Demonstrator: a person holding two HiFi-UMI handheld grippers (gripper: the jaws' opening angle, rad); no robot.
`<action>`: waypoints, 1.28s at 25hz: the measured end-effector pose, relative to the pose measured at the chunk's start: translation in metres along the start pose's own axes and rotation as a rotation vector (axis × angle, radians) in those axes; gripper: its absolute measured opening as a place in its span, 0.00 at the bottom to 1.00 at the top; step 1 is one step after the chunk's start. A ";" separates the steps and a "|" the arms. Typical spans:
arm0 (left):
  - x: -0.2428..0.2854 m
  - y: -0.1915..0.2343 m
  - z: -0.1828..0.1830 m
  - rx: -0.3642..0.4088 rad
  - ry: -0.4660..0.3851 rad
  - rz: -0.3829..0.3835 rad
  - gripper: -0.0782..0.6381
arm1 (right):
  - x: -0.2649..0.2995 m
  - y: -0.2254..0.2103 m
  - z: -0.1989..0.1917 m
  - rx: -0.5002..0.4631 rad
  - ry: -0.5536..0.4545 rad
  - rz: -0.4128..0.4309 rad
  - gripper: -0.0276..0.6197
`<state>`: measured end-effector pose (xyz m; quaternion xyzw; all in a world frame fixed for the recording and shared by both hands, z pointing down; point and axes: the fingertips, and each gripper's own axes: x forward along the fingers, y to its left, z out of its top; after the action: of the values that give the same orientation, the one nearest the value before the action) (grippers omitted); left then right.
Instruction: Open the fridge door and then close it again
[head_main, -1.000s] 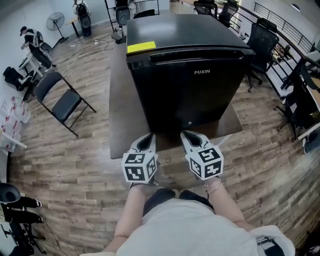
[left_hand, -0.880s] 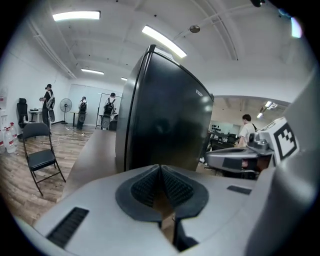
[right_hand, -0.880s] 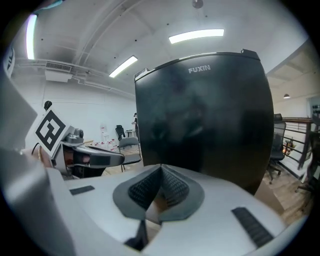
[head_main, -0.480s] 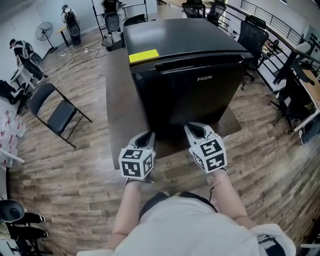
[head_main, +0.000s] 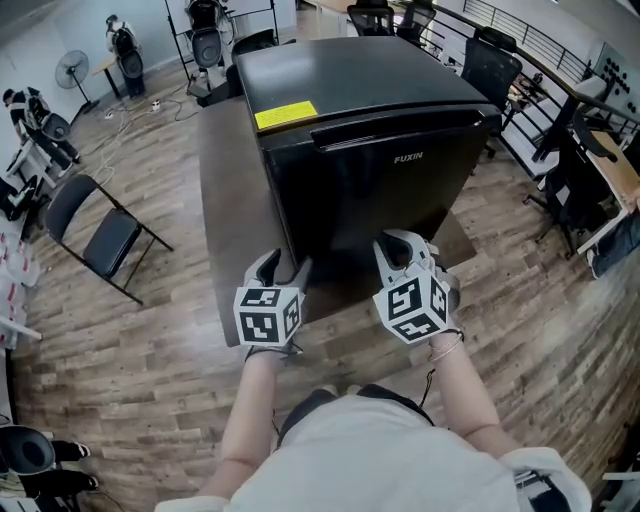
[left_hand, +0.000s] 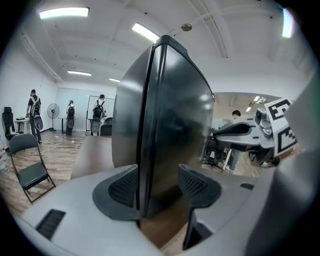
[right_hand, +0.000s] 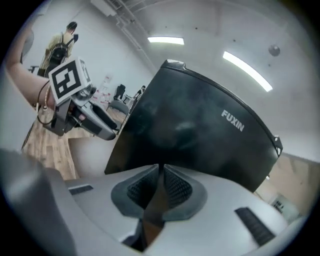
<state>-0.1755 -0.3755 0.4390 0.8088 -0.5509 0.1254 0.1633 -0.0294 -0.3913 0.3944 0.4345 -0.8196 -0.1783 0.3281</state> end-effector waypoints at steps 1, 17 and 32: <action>0.002 0.001 0.001 0.006 0.001 -0.004 0.44 | 0.000 -0.001 0.000 -0.048 0.013 -0.022 0.09; 0.022 0.001 0.025 0.042 -0.051 -0.060 0.46 | -0.001 -0.053 0.063 -0.575 -0.032 -0.212 0.55; 0.031 0.004 0.032 0.024 -0.059 -0.070 0.46 | -0.013 -0.092 0.095 -0.655 -0.039 -0.187 0.61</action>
<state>-0.1668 -0.4161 0.4222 0.8328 -0.5253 0.1022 0.1417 -0.0351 -0.4308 0.2676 0.3760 -0.6816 -0.4696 0.4165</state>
